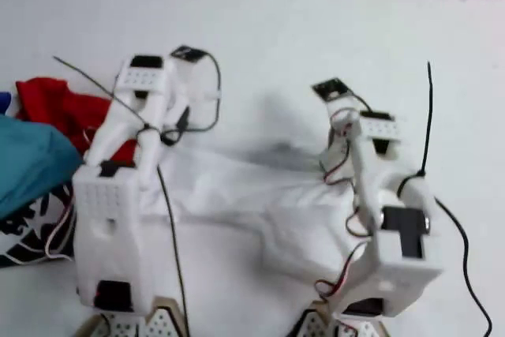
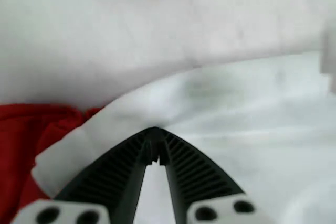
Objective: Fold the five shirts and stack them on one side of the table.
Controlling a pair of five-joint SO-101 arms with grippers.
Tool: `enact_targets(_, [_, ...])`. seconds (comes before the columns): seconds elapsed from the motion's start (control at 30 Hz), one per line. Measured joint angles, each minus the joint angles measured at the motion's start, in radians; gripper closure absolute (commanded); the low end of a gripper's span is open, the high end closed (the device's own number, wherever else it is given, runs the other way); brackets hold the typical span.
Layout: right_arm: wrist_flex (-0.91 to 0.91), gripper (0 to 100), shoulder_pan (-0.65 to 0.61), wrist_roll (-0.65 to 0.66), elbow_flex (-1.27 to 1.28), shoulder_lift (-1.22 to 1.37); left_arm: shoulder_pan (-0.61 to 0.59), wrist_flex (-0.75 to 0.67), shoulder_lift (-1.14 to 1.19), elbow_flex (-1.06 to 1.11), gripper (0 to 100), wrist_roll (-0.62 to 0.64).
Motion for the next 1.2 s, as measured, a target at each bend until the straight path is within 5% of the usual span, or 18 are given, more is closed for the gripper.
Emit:
enact_targets(0.37, [0.087,97.9,0.014,-0.098,-0.551,0.331,0.026,0.252,0.42,-0.804,97,0.014])
enact_targets(0.57, [0.133,97.9,0.017,-0.115,-0.713,0.393,0.025,0.272,0.488,-0.968,97,0.012])
enact_targets(0.83, [0.342,97.8,0.035,-0.118,-0.813,0.362,0.023,0.272,0.368,-0.809,97,0.012])
enact_targets(1.2, [0.563,97.8,0.021,-0.109,-0.804,0.107,0.023,0.227,-0.195,-0.032,97,0.012])
